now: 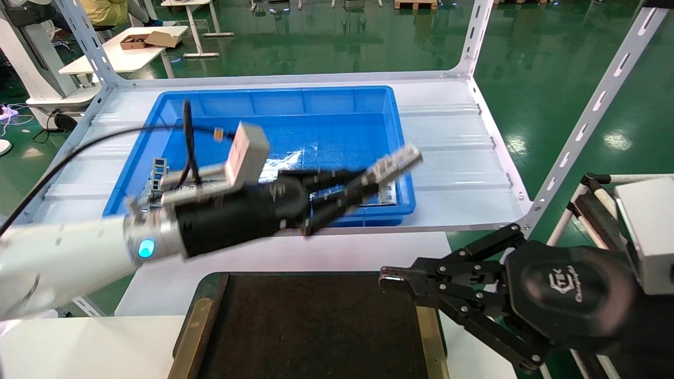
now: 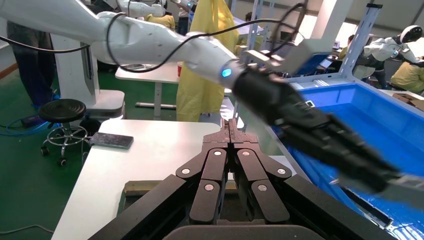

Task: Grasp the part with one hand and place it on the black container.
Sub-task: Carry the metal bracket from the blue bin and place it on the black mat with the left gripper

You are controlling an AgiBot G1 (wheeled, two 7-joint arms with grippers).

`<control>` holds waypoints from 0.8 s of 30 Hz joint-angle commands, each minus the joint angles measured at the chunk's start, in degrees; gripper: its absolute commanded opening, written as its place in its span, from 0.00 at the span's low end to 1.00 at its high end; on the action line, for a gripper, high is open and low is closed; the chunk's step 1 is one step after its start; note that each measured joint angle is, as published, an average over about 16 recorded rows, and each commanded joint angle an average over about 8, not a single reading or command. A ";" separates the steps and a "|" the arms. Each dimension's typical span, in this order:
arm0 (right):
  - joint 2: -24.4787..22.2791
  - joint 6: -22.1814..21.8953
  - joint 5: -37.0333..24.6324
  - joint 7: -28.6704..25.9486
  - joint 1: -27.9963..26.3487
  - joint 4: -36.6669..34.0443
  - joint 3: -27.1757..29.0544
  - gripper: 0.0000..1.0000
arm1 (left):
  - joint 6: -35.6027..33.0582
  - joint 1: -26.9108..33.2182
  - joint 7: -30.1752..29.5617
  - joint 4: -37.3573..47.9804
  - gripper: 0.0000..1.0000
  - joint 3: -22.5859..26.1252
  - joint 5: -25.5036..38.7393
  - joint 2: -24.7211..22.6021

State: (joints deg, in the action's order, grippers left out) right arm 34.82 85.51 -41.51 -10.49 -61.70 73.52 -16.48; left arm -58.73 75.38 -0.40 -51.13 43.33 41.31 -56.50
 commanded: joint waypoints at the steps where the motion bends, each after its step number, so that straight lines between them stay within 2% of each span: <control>1: 0.00 0.00 0.01 0.00 0.00 0.00 -0.01 0.00 | 0.84 -2.77 -1.22 -5.17 0.00 -0.07 -0.54 2.07; 7: -0.01 -0.01 0.02 0.02 -0.01 0.00 -0.03 0.00 | 8.75 -12.71 -4.80 -19.72 0.00 1.52 0.15 7.26; 11: -0.02 -0.02 0.03 0.02 -0.01 0.00 -0.05 0.00 | 14.44 -18.34 -6.32 -24.92 0.00 3.15 1.28 8.35; 18: -0.03 -0.03 0.05 0.04 -0.02 0.00 -0.07 0.00 | 23.46 -25.72 -7.10 -26.10 0.00 5.75 3.14 6.30; 24: -0.04 -0.04 0.06 0.05 -0.02 0.00 -0.09 0.00 | 34.77 -30.02 -7.59 -25.59 0.00 7.75 5.62 2.19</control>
State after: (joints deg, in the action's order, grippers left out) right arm 34.78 85.47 -41.44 -10.44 -61.72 73.52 -16.57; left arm -23.62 45.93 -8.34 -76.46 51.23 46.80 -54.52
